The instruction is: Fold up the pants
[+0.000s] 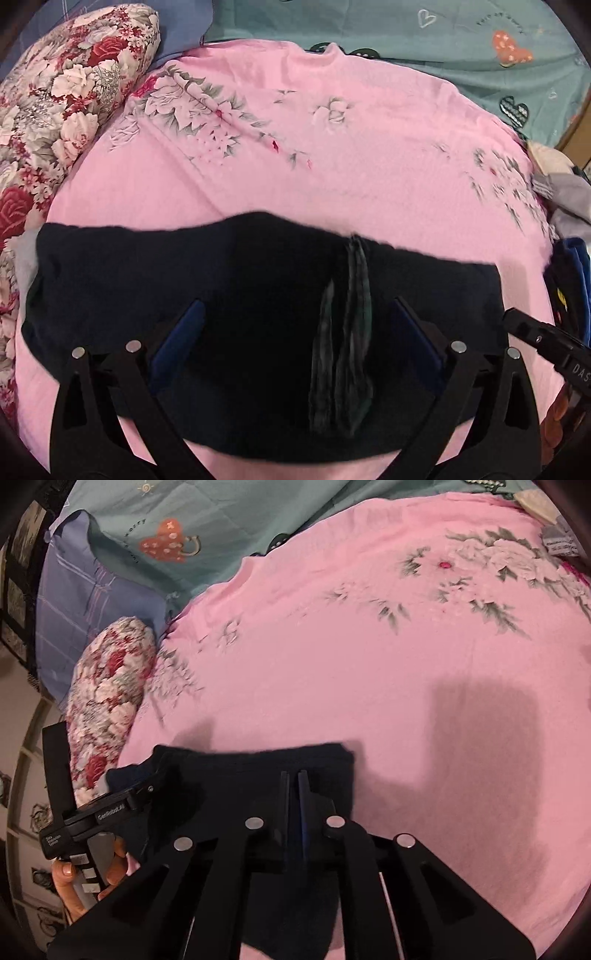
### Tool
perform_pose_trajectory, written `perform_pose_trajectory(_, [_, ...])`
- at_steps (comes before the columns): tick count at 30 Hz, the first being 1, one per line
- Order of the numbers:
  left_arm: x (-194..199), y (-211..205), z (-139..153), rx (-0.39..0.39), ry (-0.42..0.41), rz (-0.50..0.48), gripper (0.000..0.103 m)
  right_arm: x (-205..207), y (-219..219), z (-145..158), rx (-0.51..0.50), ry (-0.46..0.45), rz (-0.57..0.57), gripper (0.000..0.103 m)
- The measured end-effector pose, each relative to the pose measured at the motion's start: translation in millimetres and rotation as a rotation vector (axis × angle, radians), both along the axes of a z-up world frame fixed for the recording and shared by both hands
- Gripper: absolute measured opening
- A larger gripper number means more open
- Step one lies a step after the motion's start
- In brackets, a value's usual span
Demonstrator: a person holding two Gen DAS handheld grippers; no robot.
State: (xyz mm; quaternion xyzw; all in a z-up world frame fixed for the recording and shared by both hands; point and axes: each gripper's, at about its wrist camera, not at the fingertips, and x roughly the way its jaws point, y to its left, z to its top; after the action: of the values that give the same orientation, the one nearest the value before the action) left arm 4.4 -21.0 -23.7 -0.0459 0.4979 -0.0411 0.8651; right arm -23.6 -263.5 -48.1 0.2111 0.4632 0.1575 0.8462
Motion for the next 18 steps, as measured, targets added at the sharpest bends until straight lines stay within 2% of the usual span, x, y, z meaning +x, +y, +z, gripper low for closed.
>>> perform_pose_trajectory(2, [-12, -3, -8, 0.017, 0.014, -0.028, 0.100, -16, 11, 9, -0.010, -0.015, 0.079, 0.007])
perform_pose_trajectory(4, [-14, -6, -24, 0.069, 0.050, -0.027, 0.100, -32, 21, 9, -0.037, 0.001, 0.140, 0.007])
perform_pose_trajectory(5, [-13, -2, -34, 0.084, 0.071, -0.018, 0.101, -40, 28, 3, -0.048, 0.021, 0.185, 0.014])
perform_pose_trajectory(6, [-14, 3, -41, 0.061, 0.082, -0.011, 0.101, -45, 33, -7, -0.083, 0.057, 0.208, 0.020])
perform_pose_trajectory(7, [-15, 9, -43, 0.026, 0.082, -0.002, 0.101, -49, 35, -16, -0.121, 0.082, 0.214, 0.020])
perform_pose_trajectory(10, [-23, 16, -35, -0.007, 0.068, 0.002, 0.101, -60, 30, -17, -0.139, 0.030, 0.207, 0.018])
perform_pose_trajectory(13, [-29, 21, -35, 0.016, 0.044, 0.007, 0.101, -61, 26, -5, -0.150, 0.020, 0.182, 0.019])
perform_pose_trajectory(16, [-28, 28, -42, -0.015, 0.068, -0.005, 0.101, -55, 25, -3, -0.026, 0.020, 0.201, 0.020])
perform_pose_trajectory(17, [-30, 30, -38, -0.031, 0.066, -0.014, 0.101, -49, 26, -8, -0.043, 0.043, 0.188, 0.021])
perform_pose_trajectory(18, [-32, 33, -33, -0.069, 0.058, -0.039, 0.101, -44, 30, -14, -0.159, 0.063, 0.144, 0.017])
